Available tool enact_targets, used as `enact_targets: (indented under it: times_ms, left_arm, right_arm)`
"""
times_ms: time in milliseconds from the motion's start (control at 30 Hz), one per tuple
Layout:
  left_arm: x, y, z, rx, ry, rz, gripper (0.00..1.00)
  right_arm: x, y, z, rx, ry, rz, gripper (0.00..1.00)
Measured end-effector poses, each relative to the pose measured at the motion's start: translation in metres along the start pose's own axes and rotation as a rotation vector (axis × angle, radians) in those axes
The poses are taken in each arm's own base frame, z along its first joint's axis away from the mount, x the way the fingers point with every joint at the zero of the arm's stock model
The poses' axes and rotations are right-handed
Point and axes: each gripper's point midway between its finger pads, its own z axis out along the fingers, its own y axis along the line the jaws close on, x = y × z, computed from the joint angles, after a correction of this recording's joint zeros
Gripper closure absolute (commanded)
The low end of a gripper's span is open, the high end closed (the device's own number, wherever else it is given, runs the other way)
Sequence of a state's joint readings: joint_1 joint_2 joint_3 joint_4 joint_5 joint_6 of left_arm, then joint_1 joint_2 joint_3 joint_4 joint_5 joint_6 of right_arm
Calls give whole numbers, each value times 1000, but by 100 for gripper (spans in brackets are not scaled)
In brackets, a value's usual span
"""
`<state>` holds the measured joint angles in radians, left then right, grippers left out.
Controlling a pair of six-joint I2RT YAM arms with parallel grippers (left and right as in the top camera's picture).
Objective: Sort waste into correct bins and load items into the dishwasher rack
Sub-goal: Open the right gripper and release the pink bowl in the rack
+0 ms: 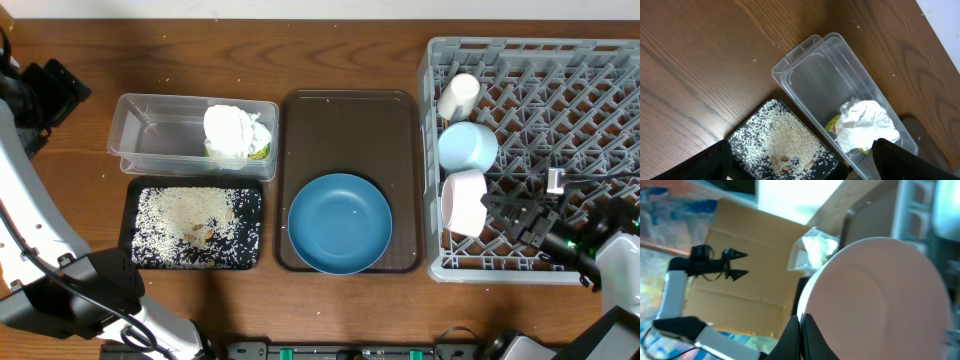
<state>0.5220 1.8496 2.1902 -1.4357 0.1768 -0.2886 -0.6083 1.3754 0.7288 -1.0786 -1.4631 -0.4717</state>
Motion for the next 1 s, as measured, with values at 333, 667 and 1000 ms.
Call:
enact_targets:
  times_ms: [333,667,1000]
  left_arm:
    - [0,0,0,0,0,0,8]
    - [0,0,0,0,0,0,8]
    - [0,0,0,0,1,0,8]
  right_arm:
    - [-9,-33,-29,173,-69,14,74]
    - [-33,-72,-62,376,-161,71,42]
    - [-75,-60,-75,658,-106,79,39]
